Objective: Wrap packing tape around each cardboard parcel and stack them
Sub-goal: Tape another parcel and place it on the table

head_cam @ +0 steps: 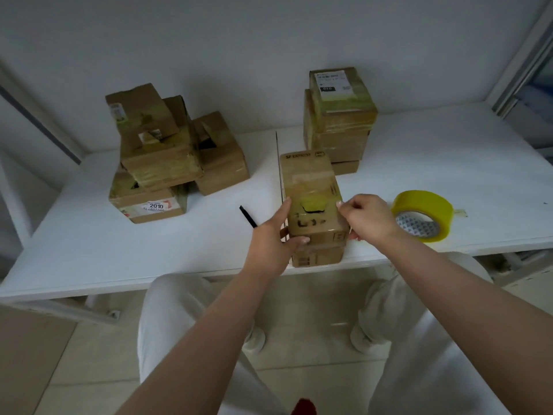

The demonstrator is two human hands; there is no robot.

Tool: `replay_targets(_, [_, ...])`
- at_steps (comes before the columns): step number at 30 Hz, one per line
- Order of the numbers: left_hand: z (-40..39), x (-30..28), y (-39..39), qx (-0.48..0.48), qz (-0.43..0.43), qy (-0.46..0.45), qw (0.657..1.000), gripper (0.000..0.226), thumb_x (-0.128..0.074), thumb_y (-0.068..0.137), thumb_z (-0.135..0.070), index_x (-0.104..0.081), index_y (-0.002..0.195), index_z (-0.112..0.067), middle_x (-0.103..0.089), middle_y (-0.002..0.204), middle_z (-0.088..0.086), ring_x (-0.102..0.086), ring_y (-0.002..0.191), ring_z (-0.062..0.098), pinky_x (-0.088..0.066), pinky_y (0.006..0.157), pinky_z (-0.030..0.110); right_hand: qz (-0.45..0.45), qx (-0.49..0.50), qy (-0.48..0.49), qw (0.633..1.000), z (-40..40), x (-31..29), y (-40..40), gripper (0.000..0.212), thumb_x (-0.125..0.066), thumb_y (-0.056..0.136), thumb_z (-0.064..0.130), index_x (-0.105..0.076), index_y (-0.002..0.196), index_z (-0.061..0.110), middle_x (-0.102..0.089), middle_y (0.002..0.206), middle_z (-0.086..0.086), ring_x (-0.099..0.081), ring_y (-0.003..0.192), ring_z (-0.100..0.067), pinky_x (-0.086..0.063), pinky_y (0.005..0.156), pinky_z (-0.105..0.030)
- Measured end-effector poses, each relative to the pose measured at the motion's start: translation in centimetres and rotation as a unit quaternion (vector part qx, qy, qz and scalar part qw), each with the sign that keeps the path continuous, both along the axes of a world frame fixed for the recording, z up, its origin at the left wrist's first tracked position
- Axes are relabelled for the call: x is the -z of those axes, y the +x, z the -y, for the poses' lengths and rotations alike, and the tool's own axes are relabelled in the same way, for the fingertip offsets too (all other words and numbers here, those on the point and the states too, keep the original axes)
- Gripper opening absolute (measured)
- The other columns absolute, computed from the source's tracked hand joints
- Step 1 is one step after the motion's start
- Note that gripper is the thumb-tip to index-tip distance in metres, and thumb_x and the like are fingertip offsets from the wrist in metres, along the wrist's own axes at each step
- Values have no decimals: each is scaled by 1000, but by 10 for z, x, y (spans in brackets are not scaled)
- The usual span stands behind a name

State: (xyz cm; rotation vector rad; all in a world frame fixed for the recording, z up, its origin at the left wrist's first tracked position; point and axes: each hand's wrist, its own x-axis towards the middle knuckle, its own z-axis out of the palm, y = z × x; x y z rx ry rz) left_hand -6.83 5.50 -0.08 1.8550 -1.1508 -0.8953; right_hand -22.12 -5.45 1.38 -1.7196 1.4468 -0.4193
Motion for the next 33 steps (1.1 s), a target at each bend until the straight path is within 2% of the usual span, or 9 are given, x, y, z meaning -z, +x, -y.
replay_targets(5, [-1,-3,-4,18,26,18,999,84,-69,89,-11,-20,154,-31,-54,139,-6,-52,128,14,-44,98,26,6,-27,9,1000,-10,-4,-11,23,-54,98,28,-67,105,10,-67,86,-2,-67,65,-19,-47,59,-26])
replay_targets(7, [0,-4,-3,30,74,22,997,83,-69,90,-18,-20,155,-30,-49,145,-4,-46,133,16,-41,104,30,-4,-41,-2,999,-14,-4,-16,32,-56,97,27,-62,123,10,-68,108,-7,-70,87,-25,-51,72,-31])
replay_targets(10, [-5,-7,-4,37,203,1,978,74,-64,93,-29,-23,154,-23,-31,157,0,-29,144,18,-25,116,31,-54,-63,-111,990,-23,-7,-23,48,-56,96,25,-48,141,11,-56,136,-7,-56,118,-26,-44,97,-35])
replay_targets(12, [-11,-11,-9,58,269,-37,961,68,-58,96,-28,-24,154,-16,-26,159,1,-23,146,15,-17,112,19,-89,-110,-203,969,-32,-11,-26,54,-54,95,23,-40,147,15,-46,147,-2,-46,125,-25,-43,97,-36])
replay_targets(15, [-14,-13,-16,124,322,-59,937,67,-55,97,-21,-21,154,-10,-17,162,5,-12,150,17,-12,119,25,-153,-197,-257,933,-40,-11,-26,65,-52,94,26,-25,153,17,-24,160,5,-26,138,-22,-39,101,-36])
replay_targets(17, [-9,-12,-17,164,339,-27,926,71,-53,97,-19,-13,155,-10,-6,163,5,-1,151,19,-15,122,39,-184,-239,-253,919,-40,-9,-25,70,-50,95,29,-16,155,18,-15,162,5,-17,143,-21,-34,108,-37])
replay_targets(20, [-5,-11,-17,184,376,26,908,73,-50,98,-22,-7,156,-12,0,164,2,6,151,20,-16,121,47,-223,-276,-230,906,-38,-7,-23,71,-44,98,34,-6,156,21,-4,164,7,-4,149,-20,-23,114,-37])
replay_targets(28, [-6,-11,-18,177,393,56,901,72,-48,99,-21,-6,156,-15,3,164,-2,10,150,18,-9,120,41,-313,-294,-272,861,-37,-10,-20,65,-43,95,30,-18,154,20,-10,163,5,-7,149,-23,-23,112,-38])
replay_targets(33, [-3,-17,-23,184,409,53,892,75,-48,99,-29,-3,156,-12,6,164,2,11,150,19,-7,120,43,-301,-300,-287,858,-37,-13,-13,69,-45,92,32,-20,153,13,-10,163,-3,-2,150,-20,-19,114,-36])
